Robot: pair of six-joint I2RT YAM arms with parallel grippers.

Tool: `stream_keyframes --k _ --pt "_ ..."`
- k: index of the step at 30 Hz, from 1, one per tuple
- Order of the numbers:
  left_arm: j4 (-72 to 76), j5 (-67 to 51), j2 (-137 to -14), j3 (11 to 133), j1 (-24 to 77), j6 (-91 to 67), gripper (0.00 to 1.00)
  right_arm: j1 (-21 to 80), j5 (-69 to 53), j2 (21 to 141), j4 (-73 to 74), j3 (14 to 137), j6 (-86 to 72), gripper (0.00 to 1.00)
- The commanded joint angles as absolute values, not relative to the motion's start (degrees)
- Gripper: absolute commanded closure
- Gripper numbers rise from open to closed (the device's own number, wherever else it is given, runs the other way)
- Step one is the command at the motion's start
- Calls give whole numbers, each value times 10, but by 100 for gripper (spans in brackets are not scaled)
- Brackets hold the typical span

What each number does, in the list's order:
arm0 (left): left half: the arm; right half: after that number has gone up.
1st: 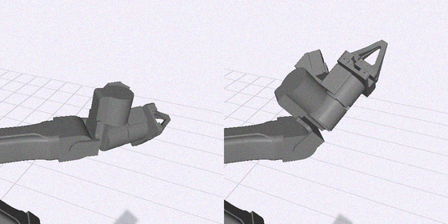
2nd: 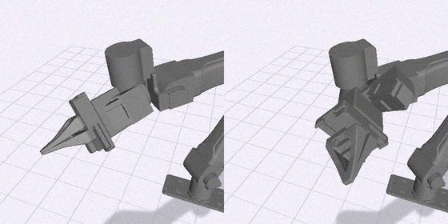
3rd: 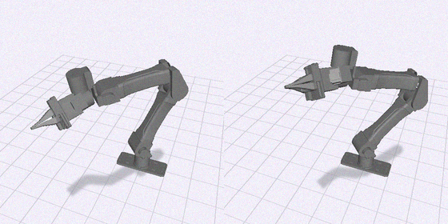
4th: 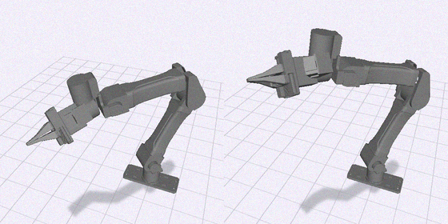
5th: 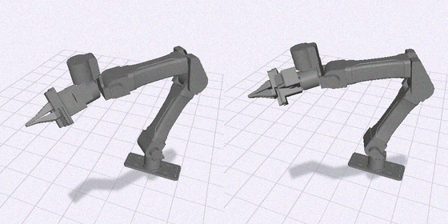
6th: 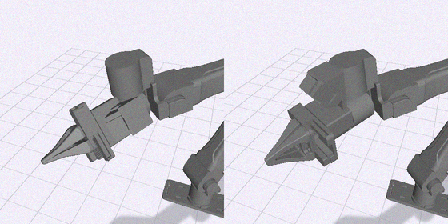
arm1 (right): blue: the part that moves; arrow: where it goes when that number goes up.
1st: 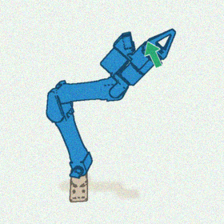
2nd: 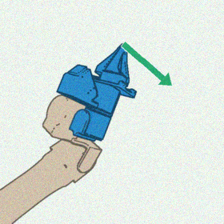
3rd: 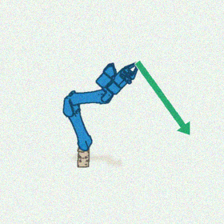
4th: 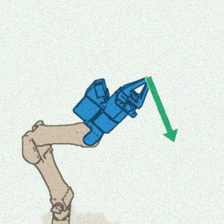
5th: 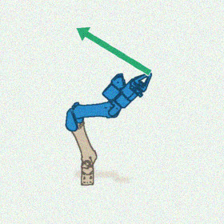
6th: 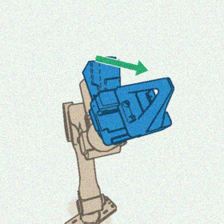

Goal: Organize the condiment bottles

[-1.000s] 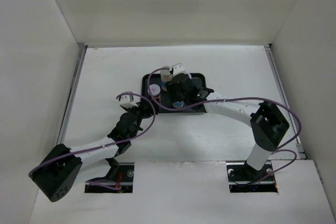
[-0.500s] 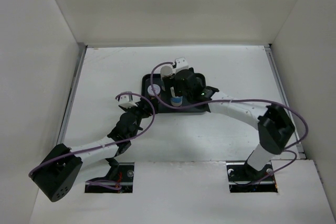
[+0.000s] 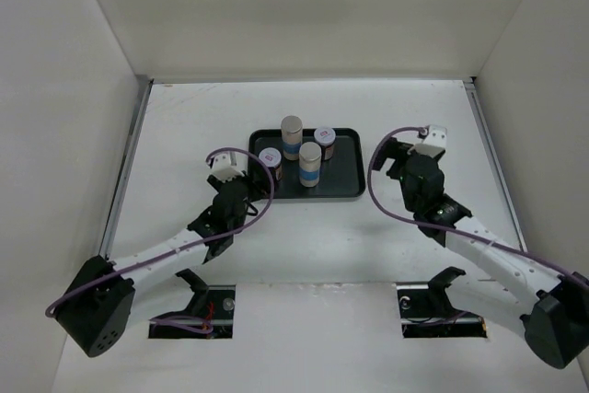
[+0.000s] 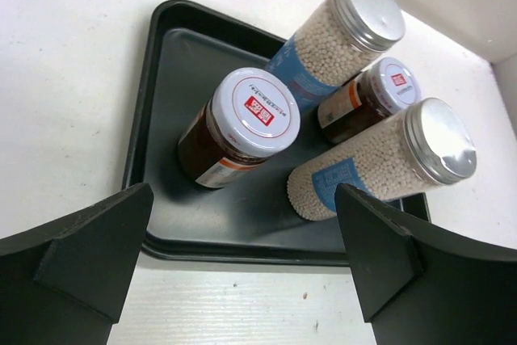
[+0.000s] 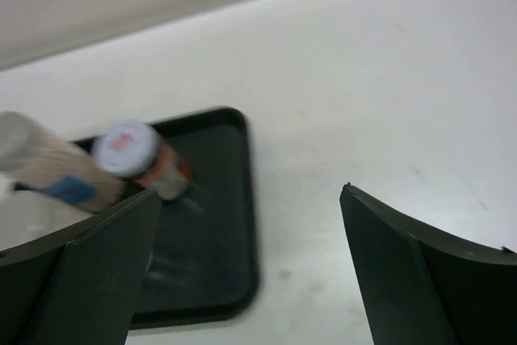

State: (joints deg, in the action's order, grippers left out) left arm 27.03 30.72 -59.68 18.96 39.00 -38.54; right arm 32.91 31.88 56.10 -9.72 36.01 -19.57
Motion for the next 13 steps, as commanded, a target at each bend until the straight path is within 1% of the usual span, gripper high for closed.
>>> stream_keyframes --k 1,4,7,13 --pt "149 331 -574 239 385 -417 0 291 336 537 -123 307 -258 0" --pt "105 343 -551 252 377 -419 0 297 340 528 -144 279 -302 0" --pt "74 344 -534 262 372 -404 0 311 349 562 -177 251 -304 0" --pt "55 348 -549 274 377 -397 0 319 349 586 -213 221 -323 0"
